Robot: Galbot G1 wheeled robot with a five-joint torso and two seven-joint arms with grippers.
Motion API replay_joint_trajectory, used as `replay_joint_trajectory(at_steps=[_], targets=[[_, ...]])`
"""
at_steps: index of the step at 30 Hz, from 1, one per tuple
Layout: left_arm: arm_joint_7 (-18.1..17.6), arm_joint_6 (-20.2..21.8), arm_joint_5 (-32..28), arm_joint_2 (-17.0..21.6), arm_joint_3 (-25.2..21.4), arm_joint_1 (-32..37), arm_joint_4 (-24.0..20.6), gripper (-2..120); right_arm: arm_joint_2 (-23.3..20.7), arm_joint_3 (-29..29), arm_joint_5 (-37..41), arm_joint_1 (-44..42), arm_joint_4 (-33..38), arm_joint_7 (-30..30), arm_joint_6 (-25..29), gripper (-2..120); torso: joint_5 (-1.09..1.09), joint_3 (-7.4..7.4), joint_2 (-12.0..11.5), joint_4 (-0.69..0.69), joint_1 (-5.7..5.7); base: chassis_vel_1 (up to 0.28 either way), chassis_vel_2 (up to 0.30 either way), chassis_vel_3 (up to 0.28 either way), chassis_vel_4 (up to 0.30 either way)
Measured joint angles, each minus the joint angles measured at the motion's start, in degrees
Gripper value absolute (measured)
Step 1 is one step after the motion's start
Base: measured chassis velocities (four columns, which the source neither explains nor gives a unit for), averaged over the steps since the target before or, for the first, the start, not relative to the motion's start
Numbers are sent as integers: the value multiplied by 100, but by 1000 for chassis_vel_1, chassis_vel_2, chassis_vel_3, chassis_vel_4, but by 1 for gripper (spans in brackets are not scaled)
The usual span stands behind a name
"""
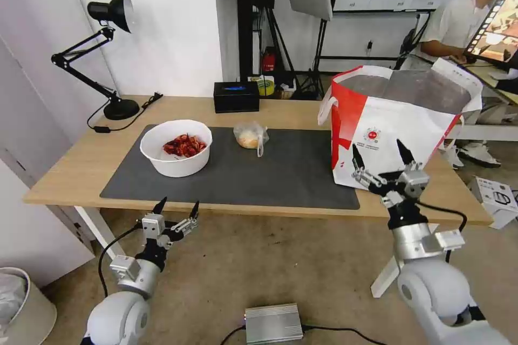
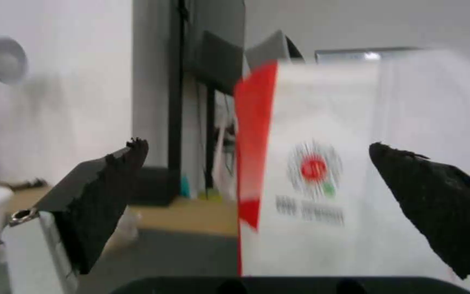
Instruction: Pick up the trash from the table and place it into the takeout bag.
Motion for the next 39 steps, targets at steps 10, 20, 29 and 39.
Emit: replay_joint_trajectory(at_steps=[10,20,29,39], targets=[[4,-45,48,-58,-142,195,-396,100,456,-155,-477,-299,-422,8,-7,100,0,1,0,0,0,0,0,0,0],[11,-49,116,-68,-178,267,-545,100,531,-249,-575,-371,-530,7,0,100,0,1,0,0,0,0,0,0,0],[12,-49,142,-70,-179,259,-512,100,518,-267,-570,-358,-543,9,0,100,0,1,0,0,0,0,0,0,0],[13,-49,142,-63,-183,249,-485,100,523,-408,-519,-272,-563,27,3,100,0,1,-1,0,0,0,0,0,0]])
